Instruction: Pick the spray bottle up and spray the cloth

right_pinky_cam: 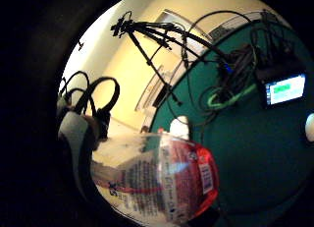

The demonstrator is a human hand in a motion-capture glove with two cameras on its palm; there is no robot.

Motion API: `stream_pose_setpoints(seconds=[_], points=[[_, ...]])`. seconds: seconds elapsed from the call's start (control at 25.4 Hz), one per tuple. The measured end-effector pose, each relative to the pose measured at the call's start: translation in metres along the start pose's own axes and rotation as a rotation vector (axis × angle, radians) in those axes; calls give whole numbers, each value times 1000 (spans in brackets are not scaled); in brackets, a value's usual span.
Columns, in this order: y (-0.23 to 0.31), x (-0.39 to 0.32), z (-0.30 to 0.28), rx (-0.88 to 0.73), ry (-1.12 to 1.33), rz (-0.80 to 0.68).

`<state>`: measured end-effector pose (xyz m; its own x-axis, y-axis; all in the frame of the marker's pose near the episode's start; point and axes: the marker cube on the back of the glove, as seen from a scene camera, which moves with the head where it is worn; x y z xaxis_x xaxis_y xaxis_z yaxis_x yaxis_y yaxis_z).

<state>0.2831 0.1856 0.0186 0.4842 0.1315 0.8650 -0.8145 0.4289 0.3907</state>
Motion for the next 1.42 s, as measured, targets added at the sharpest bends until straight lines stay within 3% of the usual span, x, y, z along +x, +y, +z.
stream_pose_setpoints(seconds=[0.35, 0.67, 1.06, 1.42], points=[[-24, -99, 29, -170, -84, -23], [-34, -151, 80, -326, 107, -2], [-28, -120, 176, -691, 570, 135], [14, -44, 225, -917, 823, 497]])
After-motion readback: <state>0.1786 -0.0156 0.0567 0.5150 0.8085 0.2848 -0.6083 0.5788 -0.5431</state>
